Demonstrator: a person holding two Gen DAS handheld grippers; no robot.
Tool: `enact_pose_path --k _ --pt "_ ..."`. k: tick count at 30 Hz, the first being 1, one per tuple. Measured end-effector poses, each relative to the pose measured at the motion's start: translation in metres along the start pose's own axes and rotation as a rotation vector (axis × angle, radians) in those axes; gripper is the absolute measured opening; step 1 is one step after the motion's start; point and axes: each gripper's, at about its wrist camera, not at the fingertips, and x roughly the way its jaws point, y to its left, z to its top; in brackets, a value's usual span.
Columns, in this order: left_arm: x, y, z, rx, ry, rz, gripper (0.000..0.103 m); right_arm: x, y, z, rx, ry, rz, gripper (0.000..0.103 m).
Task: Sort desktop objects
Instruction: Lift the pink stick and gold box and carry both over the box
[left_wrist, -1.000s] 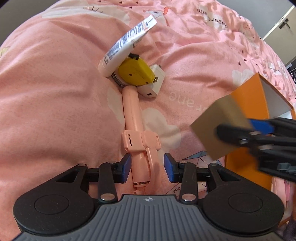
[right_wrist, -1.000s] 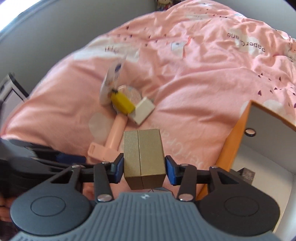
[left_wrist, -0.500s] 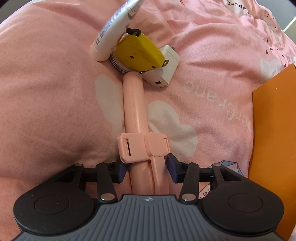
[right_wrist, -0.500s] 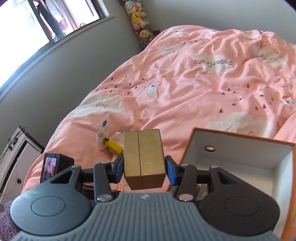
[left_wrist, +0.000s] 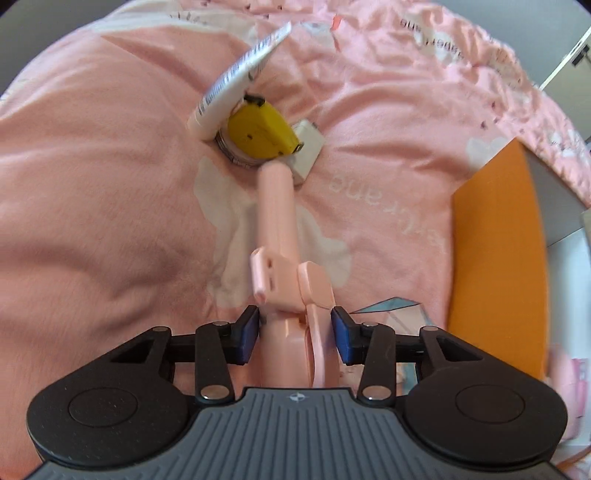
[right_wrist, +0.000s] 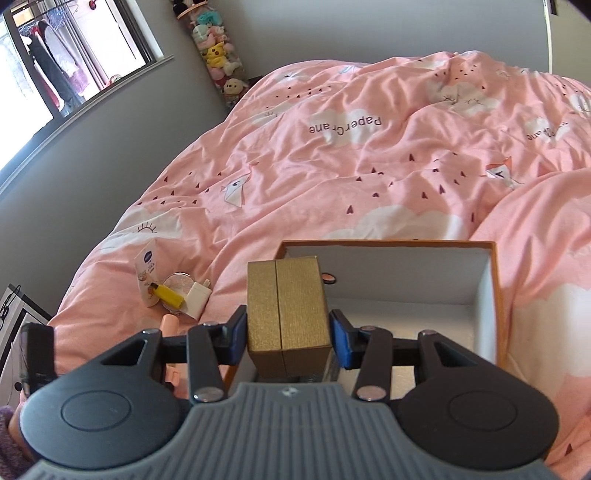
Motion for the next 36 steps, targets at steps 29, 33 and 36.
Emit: enact_pose_path --k 29,33,36 --pt "-0.088 -0.235 -0.010 0.416 -0.151 -0.312 0.048 -0.102 -0.085 -0.060 0.203 -0.267 -0.166 0.048" --pt "-0.069 -0.263 -0.011 0.442 -0.111 -0.314 0.048 -0.109 -0.105 -0.061 0.256 -0.300 -0.195 0.048" --pt "-0.053 -0.277 -0.011 0.446 -0.073 -0.308 0.048 -0.106 -0.117 -0.062 0.270 -0.297 -0.238 0.048"
